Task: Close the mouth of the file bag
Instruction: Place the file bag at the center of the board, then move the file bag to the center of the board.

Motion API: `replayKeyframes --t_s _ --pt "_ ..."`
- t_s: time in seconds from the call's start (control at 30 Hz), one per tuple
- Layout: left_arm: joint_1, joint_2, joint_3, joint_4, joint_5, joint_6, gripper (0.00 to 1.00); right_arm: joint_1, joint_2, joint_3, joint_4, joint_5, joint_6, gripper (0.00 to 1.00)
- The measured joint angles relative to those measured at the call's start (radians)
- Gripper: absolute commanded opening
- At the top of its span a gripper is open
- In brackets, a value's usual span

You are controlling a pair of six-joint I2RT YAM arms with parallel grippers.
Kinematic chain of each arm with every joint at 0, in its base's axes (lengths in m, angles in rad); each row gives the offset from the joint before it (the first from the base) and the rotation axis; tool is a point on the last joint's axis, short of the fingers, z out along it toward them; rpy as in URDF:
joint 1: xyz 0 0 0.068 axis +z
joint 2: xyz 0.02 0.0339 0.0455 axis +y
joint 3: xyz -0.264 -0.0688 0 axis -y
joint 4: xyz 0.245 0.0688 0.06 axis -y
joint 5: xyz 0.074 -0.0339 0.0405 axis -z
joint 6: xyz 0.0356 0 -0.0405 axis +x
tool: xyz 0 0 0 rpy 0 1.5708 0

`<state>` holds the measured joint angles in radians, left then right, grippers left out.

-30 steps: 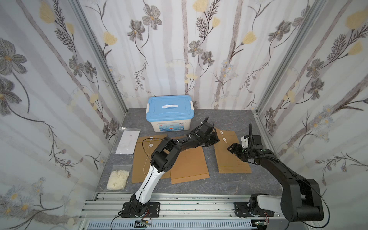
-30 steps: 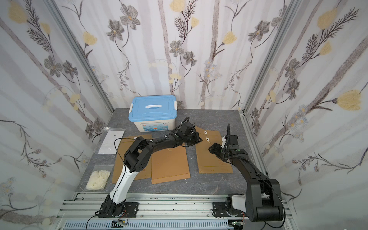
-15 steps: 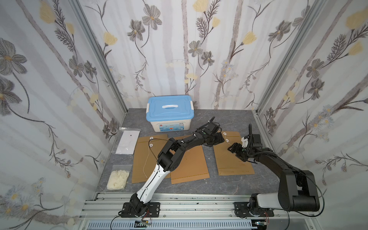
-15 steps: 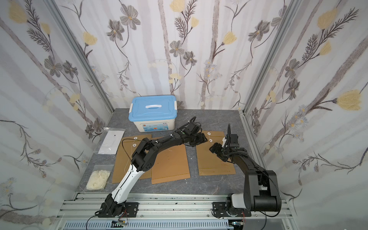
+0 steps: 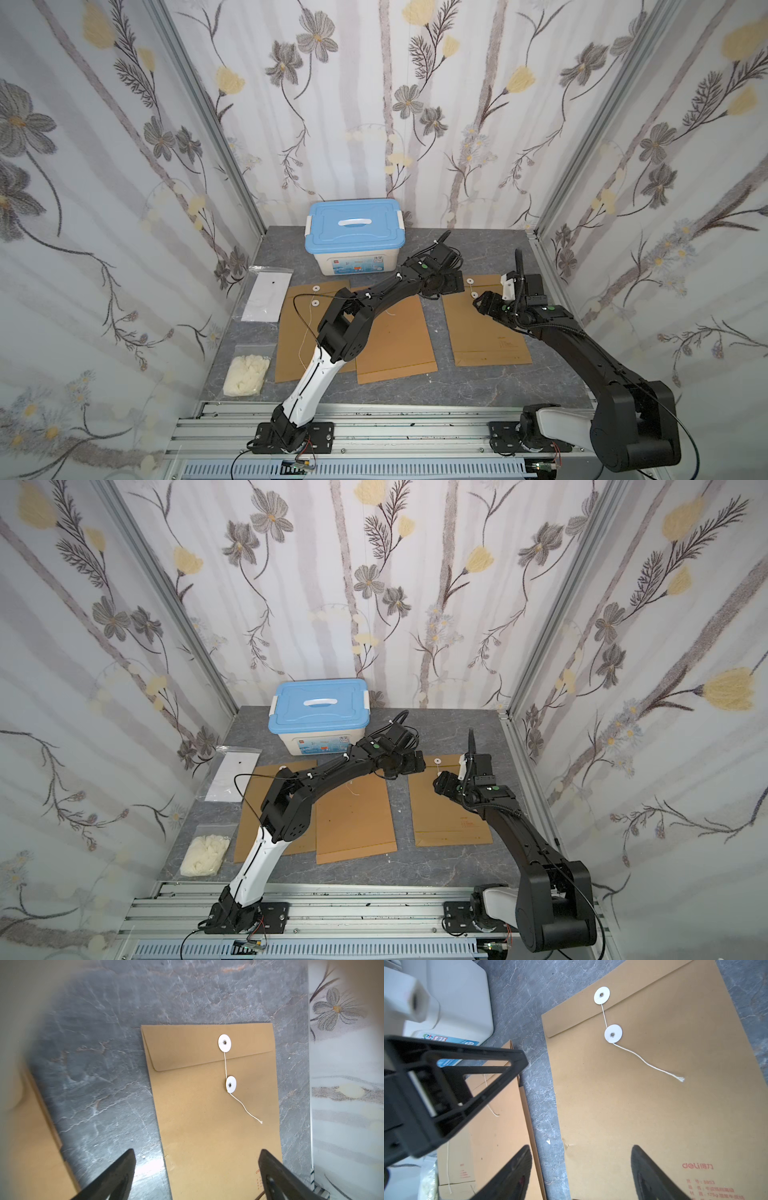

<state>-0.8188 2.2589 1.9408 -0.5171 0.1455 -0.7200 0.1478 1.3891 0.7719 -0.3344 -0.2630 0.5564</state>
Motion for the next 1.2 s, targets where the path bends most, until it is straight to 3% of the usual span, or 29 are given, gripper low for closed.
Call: replayKeyframes --t_s 0.13,0.3,0.53,0.67,0.87,1.2 --pt "0.020 -0.217 -0.298 0.042 -0.013 0.011 0.93 0.153 -0.014 -0.011 0.057 0.023 0.033 0.76" --pt "0.120 -0.489 -0.647 0.148 0.001 0.013 0.92 0.359 0.064 0.036 0.133 0.058 0.083 0.75" --pt "0.280 -0.817 -1.000 0.140 -0.011 0.026 0.92 0.591 0.356 0.259 0.229 0.078 0.133 0.72" --pt "0.432 -0.962 -1.155 0.135 -0.010 0.039 0.93 0.680 0.575 0.439 0.283 0.001 0.164 0.67" --pt "0.576 -1.040 -1.272 0.127 0.022 0.040 0.94 0.743 0.805 0.603 0.345 -0.085 0.251 0.66" --pt "0.697 -0.971 -1.304 0.168 0.084 0.066 0.97 0.746 0.888 0.635 0.369 -0.100 0.303 0.67"
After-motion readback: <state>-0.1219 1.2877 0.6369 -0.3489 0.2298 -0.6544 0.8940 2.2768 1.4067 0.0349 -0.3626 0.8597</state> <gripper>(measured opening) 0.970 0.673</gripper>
